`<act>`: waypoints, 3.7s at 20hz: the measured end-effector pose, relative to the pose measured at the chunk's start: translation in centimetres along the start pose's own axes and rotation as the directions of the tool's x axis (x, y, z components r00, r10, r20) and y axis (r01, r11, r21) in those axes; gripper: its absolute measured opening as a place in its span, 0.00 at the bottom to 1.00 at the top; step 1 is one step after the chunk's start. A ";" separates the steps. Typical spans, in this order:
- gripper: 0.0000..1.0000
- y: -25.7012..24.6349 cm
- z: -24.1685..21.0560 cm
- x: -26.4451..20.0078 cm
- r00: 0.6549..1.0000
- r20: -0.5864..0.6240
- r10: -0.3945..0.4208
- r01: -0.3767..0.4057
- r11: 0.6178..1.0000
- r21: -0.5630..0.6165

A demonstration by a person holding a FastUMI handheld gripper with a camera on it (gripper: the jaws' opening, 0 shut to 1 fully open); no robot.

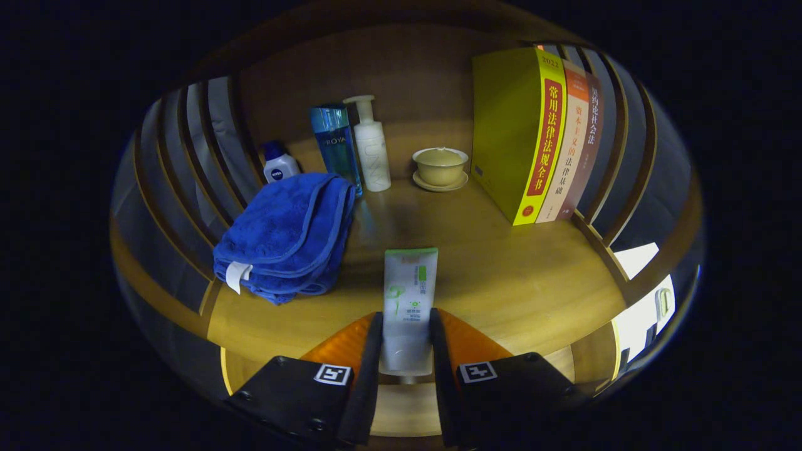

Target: Pull open the drawer, take out the items inside it, and place them on the countertop above the cabinet.

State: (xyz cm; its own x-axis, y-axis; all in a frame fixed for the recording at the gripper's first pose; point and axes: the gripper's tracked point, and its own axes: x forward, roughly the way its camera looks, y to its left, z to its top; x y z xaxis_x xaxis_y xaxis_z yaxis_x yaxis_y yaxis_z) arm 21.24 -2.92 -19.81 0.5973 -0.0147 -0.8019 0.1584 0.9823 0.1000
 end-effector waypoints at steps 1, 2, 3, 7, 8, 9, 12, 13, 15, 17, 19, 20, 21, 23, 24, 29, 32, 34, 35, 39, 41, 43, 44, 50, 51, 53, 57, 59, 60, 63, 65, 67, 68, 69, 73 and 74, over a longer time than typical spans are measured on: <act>0.51 0.0 0.0 0.0 1.000 0.008 0.001 -0.001 1.000 0.007; 0.51 0.0 0.0 0.3 1.000 0.012 -0.003 0.003 1.000 0.010; 0.52 -0.1 -0.3 0.3 1.000 0.006 -0.007 0.007 1.000 0.005; 0.66 -0.5 -0.5 0.0 1.000 0.015 -0.026 0.026 1.000 0.003; 0.71 -0.6 -0.5 -0.3 0.999 0.019 -0.029 0.029 1.000 0.004; 0.76 -0.9 -0.5 -0.6 0.999 0.023 -0.032 0.032 0.999 0.005; 0.93 -0.7 -0.1 -2.6 0.997 0.070 -0.027 0.026 1.000 0.010; 0.99 -0.3 0.5 -3.8 0.994 0.111 -0.013 0.013 1.000 0.003; 0.99 0.7 1.3 -6.7 0.980 0.196 0.026 -0.019 0.999 -0.038; 0.99 1.6 2.5 -10.7 0.953 0.296 0.061 -0.041 0.996 -0.073; 0.99 2.3 2.7 -14.5 0.922 0.372 0.107 -0.080 0.993 -0.088; 0.99 2.6 2.9 -16.2 0.901 0.413 0.130 -0.101 0.991 -0.091; 0.99 2.2 2.8 -17.8 0.883 0.448 0.138 -0.106 0.990 -0.096; 0.99 1.4 2.1 -20.9 0.848 0.512 0.142 -0.086 0.988 -0.130; 0.99 1.6 1.7 -22.2 0.828 0.540 0.148 -0.080 0.986 -0.148; 0.99 2.4 -2.8 -27.0 0.766 0.613 0.192 -0.087 0.977 -0.197; 0.98 2.3 -6.0 -28.5 0.734 0.647 0.205 -0.110 0.977 -0.185; 0.98 2.3 -8.0 -29.5 0.711 0.672 0.207 -0.116 0.977 -0.178; 0.98 2.3 -8.7 -29.9 0.700 0.682 0.209 -0.110 0.976 -0.187; 0.98 2.3 -11.0 -30.7 0.669 0.720 0.184 -0.050 0.978 -0.204; 0.98 2.0 -12.3 -31.2 0.629 0.761 0.157 -0.039 0.985 -0.171; 0.98 2.2 -14.5 -29.9 0.617 0.772 0.156 -0.040 0.985 -0.168; 0.98 1.9 -15.2 -28.5 0.634 0.759 0.147 -0.024 0.985 -0.171; 0.98 1.4 -17.8 -23.5 0.647 0.753 0.120 -0.042 0.992 -0.122; 0.98 1.0 -18.3 -22.3 0.650 0.753 0.101 -0.025 0.993 -0.111; 0.98 -0.2 -19.3 -20.0 0.657 0.751 0.067 -0.004 0.996 -0.085; 0.98 -0.3 -21.2 -17.6 0.671 0.739 0.062 0.021 0.994 -0.103; 0.98 -0.4 -21.9 -17.4 0.661 0.748 0.057 0.039 0.993 -0.110; 0.98 -0.5 -22.3 -16.9 0.667 0.743 0.055 0.044 0.993 -0.113; 0.98 -1.1 -23.5 -14.6 0.706 0.707 0.043 0.053 0.992 -0.113; 0.98 -1.6 -23.8 -13.3 0.727 0.685 0.034 0.057 0.992 -0.110; 0.98 -1.9 -23.9 -12.1 0.745 0.667 0.024 0.065 0.992 -0.108; 0.98 -1.9 -23.9 -11.9 0.751 0.659 0.033 0.059 0.991 -0.117; 0.98 -1.5 -24.0 -12.0 0.742 0.669 0.043 0.051 0.991 -0.120; 0.97 -1.1 -22.9 -13.0 0.737 0.673 0.064 0.056 0.986 -0.155; 0.97 -0.8 -22.2 -13.3 0.735 0.675 0.063 0.058 0.986 -0.154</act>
State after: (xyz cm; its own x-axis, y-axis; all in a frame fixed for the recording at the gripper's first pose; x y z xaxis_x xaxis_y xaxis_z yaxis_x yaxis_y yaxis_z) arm -4.27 0.58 -22.27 0.9798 -0.0754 -0.1854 0.0694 0.9968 -0.0385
